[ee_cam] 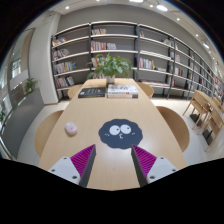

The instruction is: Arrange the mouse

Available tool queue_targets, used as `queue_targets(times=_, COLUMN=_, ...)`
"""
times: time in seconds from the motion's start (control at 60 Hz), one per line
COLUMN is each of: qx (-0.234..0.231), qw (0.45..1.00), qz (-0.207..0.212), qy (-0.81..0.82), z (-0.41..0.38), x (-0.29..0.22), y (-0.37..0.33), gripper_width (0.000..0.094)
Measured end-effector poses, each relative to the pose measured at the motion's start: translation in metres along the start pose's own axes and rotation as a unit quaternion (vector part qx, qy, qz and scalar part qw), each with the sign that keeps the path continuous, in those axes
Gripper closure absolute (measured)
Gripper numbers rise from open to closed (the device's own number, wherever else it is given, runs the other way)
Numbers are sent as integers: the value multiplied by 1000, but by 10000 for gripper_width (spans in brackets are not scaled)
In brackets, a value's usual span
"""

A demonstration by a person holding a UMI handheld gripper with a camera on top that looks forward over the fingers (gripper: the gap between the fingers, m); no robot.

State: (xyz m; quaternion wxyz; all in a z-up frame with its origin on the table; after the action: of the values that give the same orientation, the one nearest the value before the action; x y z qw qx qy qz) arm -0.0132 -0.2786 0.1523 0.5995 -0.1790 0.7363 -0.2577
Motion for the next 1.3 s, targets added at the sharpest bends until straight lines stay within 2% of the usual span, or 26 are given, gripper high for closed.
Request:
queue_targets(times=0.167, qx=-15, qw=997, qz=-70, qy=-19, z=-48, x=63, y=31, gripper_width=234)
queue_targets(times=0.333, qx=-40, qw=993, qz=-101, qy=-37, z=-117, x=95, y=88, gripper_width=219)
queue_targets(times=0.467, qx=-51, qw=991, qz=-117, qy=-39, z=-161, x=94, y=133, gripper_width=221)
queue_targets(times=0.683, qx=-36, qw=989, qz=-135, qy=-40, z=-192, x=77, y=202, gripper_width=218)
queue_targets(times=1.05, qx=0, qw=991, qz=-128, qy=-28, z=-198, x=30, y=270, gripper_width=224)
queue_targets(times=1.133, qx=2, qw=992, qz=-127, qy=-18, z=-196, x=26, y=275, gripper_width=293)
queue_targets(times=1.2, qx=8, qw=992, qz=-122, qy=-15, z=-194, x=24, y=277, gripper_width=436)
queue_targets(times=1.3, qx=7, qw=993, qz=-116, qy=-7, z=-193, x=24, y=277, gripper_width=479)
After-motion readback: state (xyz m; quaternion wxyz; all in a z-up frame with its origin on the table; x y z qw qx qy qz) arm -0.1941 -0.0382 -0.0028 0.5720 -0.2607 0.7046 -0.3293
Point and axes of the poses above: the point between the fingertips, and its own axes, seen from behind it with the camera up: z to the right, x down, y forward, the way the camera looks, the point moved 2 cm from there along -y, backward, against the way the camera looks, and after that the axes turned 11 degrees about y, right-handed, at the moved point
